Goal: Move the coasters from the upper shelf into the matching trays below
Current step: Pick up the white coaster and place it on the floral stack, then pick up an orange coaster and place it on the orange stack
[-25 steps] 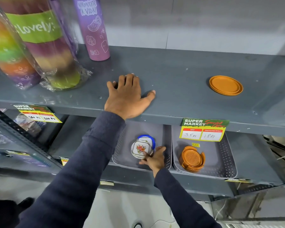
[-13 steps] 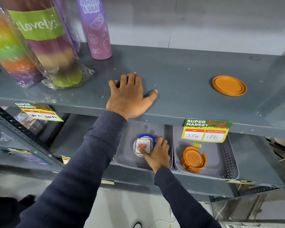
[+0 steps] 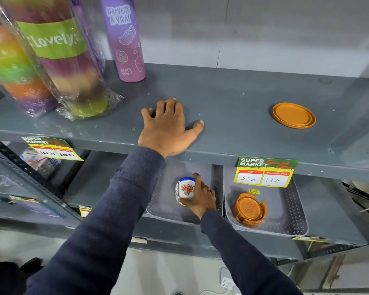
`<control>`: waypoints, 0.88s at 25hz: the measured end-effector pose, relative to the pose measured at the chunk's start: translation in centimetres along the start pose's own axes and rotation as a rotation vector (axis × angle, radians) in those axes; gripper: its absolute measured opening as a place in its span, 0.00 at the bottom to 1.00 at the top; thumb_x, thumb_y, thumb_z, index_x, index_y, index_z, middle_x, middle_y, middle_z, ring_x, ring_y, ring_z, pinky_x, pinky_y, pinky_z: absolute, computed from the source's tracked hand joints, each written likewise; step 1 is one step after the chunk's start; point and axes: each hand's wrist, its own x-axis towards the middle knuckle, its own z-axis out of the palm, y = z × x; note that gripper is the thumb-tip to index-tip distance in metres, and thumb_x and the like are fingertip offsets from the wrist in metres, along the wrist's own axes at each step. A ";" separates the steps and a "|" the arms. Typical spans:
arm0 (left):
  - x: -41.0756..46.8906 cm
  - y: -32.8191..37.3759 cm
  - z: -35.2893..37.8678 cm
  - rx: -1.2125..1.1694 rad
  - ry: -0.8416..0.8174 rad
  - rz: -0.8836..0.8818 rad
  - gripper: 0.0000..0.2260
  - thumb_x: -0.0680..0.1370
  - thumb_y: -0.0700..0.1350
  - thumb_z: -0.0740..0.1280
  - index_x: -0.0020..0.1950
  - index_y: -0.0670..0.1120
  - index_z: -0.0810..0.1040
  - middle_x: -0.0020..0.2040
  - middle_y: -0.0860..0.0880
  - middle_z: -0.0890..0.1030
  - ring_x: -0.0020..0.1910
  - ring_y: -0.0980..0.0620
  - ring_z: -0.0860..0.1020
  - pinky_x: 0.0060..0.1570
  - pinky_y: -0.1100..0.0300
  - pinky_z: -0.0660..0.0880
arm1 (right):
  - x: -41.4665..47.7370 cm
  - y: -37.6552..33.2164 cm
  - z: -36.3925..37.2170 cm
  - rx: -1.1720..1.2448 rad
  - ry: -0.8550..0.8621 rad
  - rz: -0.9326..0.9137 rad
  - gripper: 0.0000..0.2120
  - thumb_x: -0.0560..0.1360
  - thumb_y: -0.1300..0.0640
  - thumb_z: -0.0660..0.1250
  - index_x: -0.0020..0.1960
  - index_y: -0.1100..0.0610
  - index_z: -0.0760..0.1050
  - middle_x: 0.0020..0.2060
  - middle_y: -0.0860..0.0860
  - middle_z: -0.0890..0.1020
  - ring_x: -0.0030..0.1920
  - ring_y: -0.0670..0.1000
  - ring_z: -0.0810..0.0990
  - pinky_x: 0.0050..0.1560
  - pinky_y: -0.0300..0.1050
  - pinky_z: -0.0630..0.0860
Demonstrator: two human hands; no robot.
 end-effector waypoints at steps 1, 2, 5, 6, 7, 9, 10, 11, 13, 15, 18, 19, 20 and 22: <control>0.0 0.0 0.0 -0.003 0.002 -0.001 0.35 0.76 0.68 0.49 0.71 0.44 0.67 0.71 0.48 0.67 0.68 0.45 0.64 0.65 0.42 0.57 | -0.2 -0.1 -0.4 0.013 -0.007 -0.012 0.49 0.65 0.40 0.78 0.77 0.47 0.54 0.69 0.54 0.75 0.70 0.60 0.74 0.69 0.58 0.67; -0.1 0.0 0.0 -0.007 0.000 -0.003 0.35 0.76 0.68 0.49 0.71 0.44 0.67 0.71 0.48 0.67 0.68 0.45 0.65 0.65 0.42 0.57 | -0.7 -0.4 -0.9 0.030 -0.001 -0.029 0.49 0.66 0.39 0.78 0.77 0.47 0.54 0.72 0.52 0.73 0.72 0.59 0.72 0.70 0.59 0.67; -0.2 0.0 -0.1 -0.009 -0.006 -0.001 0.35 0.76 0.68 0.48 0.71 0.44 0.67 0.72 0.48 0.67 0.68 0.45 0.65 0.64 0.43 0.57 | -3.9 -2.3 -4.1 0.072 0.208 -0.160 0.42 0.67 0.36 0.77 0.74 0.45 0.62 0.70 0.48 0.73 0.69 0.54 0.75 0.67 0.56 0.75; -0.2 0.0 -0.1 -0.006 -0.006 0.003 0.35 0.76 0.68 0.48 0.71 0.44 0.67 0.72 0.48 0.67 0.68 0.45 0.64 0.64 0.43 0.57 | -5.6 -3.0 -5.5 0.119 0.321 -0.247 0.36 0.68 0.35 0.76 0.70 0.45 0.66 0.66 0.47 0.76 0.64 0.52 0.78 0.61 0.52 0.79; -0.2 0.1 -0.1 -0.003 -0.002 0.006 0.35 0.76 0.68 0.48 0.72 0.44 0.66 0.73 0.48 0.66 0.68 0.44 0.64 0.64 0.43 0.57 | -7.3 -3.7 -7.2 0.194 0.426 -0.346 0.31 0.69 0.35 0.75 0.66 0.44 0.68 0.61 0.45 0.77 0.59 0.48 0.80 0.55 0.48 0.81; -0.1 0.1 0.1 -0.001 0.000 0.000 0.36 0.76 0.68 0.49 0.73 0.43 0.65 0.74 0.48 0.65 0.69 0.44 0.64 0.64 0.43 0.57 | -10.9 -5.3 -10.8 0.351 0.593 -0.546 0.23 0.73 0.35 0.73 0.62 0.42 0.70 0.55 0.41 0.77 0.51 0.39 0.78 0.48 0.37 0.80; -0.1 0.1 0.2 0.002 -0.002 -0.005 0.36 0.76 0.68 0.48 0.75 0.43 0.64 0.75 0.48 0.65 0.70 0.44 0.63 0.65 0.44 0.57 | -12.4 -6.1 -13.0 0.404 0.684 -0.638 0.22 0.74 0.37 0.74 0.62 0.43 0.71 0.53 0.40 0.76 0.49 0.38 0.77 0.46 0.33 0.78; -0.2 0.0 0.3 0.004 -0.007 -0.012 0.37 0.76 0.68 0.48 0.76 0.43 0.63 0.76 0.48 0.64 0.70 0.44 0.63 0.65 0.44 0.57 | -13.5 -7.0 -15.2 0.442 0.773 -0.722 0.22 0.74 0.39 0.75 0.62 0.44 0.72 0.52 0.41 0.76 0.46 0.39 0.78 0.45 0.31 0.76; -0.1 -0.1 0.5 0.025 -0.012 -0.017 0.38 0.76 0.68 0.47 0.77 0.44 0.61 0.77 0.48 0.63 0.72 0.44 0.62 0.65 0.44 0.57 | -14.0 -8.2 -20.4 0.482 0.921 -0.804 0.22 0.74 0.44 0.78 0.63 0.44 0.73 0.53 0.42 0.77 0.45 0.44 0.80 0.42 0.33 0.77; -0.1 -0.2 0.8 0.035 -0.013 -0.018 0.38 0.76 0.69 0.46 0.77 0.46 0.61 0.77 0.48 0.62 0.72 0.45 0.62 0.66 0.44 0.56 | -12.7 -8.4 -25.2 0.470 1.039 -0.748 0.25 0.73 0.47 0.78 0.65 0.44 0.72 0.54 0.45 0.78 0.46 0.46 0.80 0.44 0.35 0.77; -0.1 -0.4 0.9 0.023 -0.009 -0.018 0.38 0.75 0.70 0.45 0.77 0.47 0.61 0.78 0.50 0.62 0.73 0.46 0.61 0.67 0.45 0.56 | -9.2 -6.6 -30.7 0.328 0.991 -0.496 0.34 0.70 0.47 0.80 0.70 0.51 0.68 0.60 0.49 0.77 0.54 0.50 0.78 0.57 0.46 0.77; 0.0 -0.3 0.8 0.017 -0.009 -0.017 0.38 0.75 0.70 0.46 0.77 0.48 0.61 0.78 0.50 0.62 0.73 0.46 0.61 0.67 0.45 0.56 | -7.9 -5.6 -31.8 0.234 0.926 -0.382 0.39 0.68 0.45 0.81 0.73 0.53 0.66 0.64 0.50 0.76 0.59 0.54 0.76 0.62 0.52 0.76; 0.0 -0.2 0.6 0.009 -0.006 -0.015 0.37 0.75 0.70 0.46 0.77 0.48 0.61 0.78 0.50 0.62 0.74 0.47 0.61 0.67 0.45 0.56 | -6.7 -4.6 -32.6 0.127 0.855 -0.254 0.45 0.67 0.43 0.81 0.76 0.53 0.63 0.68 0.52 0.74 0.65 0.57 0.74 0.65 0.57 0.73; 0.0 -0.2 0.5 -0.005 -0.004 -0.012 0.37 0.75 0.70 0.46 0.76 0.48 0.62 0.78 0.51 0.62 0.74 0.47 0.61 0.68 0.45 0.56 | -5.1 -2.7 -33.1 -0.002 0.720 -0.024 0.53 0.64 0.36 0.80 0.79 0.52 0.56 0.72 0.55 0.72 0.71 0.61 0.69 0.68 0.61 0.66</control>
